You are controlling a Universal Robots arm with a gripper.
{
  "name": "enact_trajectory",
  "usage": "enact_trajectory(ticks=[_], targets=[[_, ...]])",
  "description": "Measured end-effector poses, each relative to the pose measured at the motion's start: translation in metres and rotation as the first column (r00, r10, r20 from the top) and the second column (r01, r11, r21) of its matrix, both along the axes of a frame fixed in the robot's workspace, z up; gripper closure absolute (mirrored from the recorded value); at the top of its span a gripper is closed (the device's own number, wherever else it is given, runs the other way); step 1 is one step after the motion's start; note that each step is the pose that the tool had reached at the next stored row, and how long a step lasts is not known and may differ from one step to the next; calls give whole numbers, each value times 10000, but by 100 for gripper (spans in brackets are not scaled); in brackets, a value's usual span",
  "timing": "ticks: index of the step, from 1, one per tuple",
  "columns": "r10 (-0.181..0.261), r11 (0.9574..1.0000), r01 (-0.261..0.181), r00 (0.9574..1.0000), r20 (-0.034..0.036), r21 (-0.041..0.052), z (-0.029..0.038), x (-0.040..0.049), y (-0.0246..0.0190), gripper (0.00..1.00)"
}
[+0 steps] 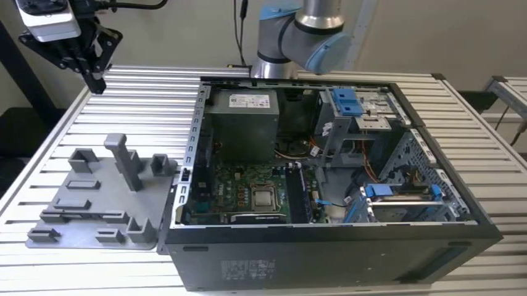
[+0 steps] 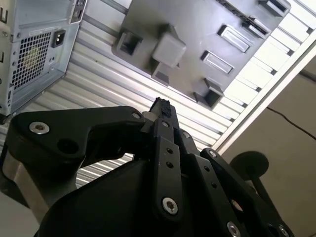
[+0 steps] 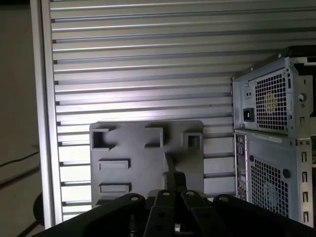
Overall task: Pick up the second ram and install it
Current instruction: 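Reach for the second ram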
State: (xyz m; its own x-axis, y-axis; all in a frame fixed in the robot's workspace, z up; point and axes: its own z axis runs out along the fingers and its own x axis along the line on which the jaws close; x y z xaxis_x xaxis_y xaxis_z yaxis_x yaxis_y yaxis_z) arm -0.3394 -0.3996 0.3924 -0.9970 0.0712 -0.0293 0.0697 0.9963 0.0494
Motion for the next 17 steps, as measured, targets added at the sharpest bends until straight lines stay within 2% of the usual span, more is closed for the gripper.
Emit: enact_trajectory(ticks=[17], targets=[[-1, 10000, 1, 10000, 28, 0, -1, -241, 0, 89]])
